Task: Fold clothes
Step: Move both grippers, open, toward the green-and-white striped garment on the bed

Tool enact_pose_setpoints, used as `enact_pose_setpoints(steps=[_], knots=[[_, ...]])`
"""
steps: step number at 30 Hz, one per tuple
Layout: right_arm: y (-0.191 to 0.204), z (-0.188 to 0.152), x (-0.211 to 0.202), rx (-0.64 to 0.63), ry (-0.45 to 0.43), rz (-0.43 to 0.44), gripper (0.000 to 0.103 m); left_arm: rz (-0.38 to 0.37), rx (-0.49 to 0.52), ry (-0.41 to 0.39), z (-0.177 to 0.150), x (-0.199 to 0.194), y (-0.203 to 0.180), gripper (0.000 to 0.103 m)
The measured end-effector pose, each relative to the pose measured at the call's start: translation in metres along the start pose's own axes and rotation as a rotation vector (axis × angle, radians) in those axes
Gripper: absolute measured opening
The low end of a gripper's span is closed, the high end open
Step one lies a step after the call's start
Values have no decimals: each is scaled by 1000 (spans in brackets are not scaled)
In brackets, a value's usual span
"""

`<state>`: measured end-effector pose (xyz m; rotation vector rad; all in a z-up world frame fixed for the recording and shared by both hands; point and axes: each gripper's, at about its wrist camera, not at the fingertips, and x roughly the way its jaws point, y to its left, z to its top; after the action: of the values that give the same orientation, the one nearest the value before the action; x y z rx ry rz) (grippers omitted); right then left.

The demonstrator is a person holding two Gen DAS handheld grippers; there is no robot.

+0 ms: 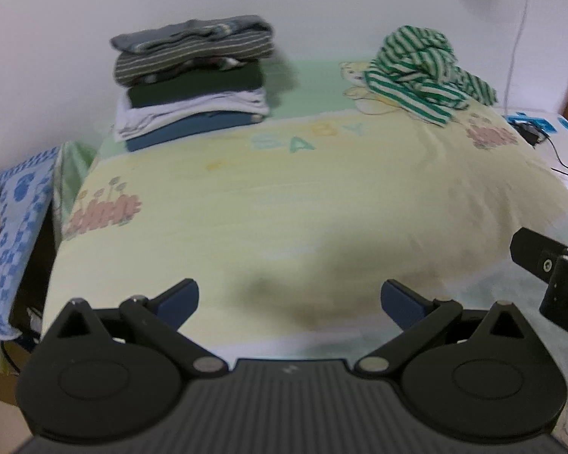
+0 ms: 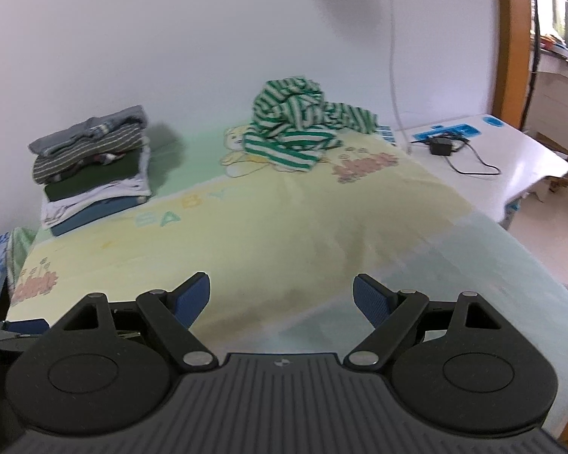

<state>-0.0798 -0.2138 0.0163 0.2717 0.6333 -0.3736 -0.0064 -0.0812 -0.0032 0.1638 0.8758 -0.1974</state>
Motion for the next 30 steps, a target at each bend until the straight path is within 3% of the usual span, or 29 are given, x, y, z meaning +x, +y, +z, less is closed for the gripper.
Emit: enact_pose_setpoints(steps=[7, 20, 30], knots=[[-26, 3, 0, 25, -1, -5, 86, -13, 36, 5, 2, -3, -26, 102], [-108, 30, 12, 18, 55, 48, 85, 44, 14, 3, 17, -8, -99, 102], [-164, 45, 10, -113, 84, 37, 85, 81, 8, 7, 22, -7, -157, 102]])
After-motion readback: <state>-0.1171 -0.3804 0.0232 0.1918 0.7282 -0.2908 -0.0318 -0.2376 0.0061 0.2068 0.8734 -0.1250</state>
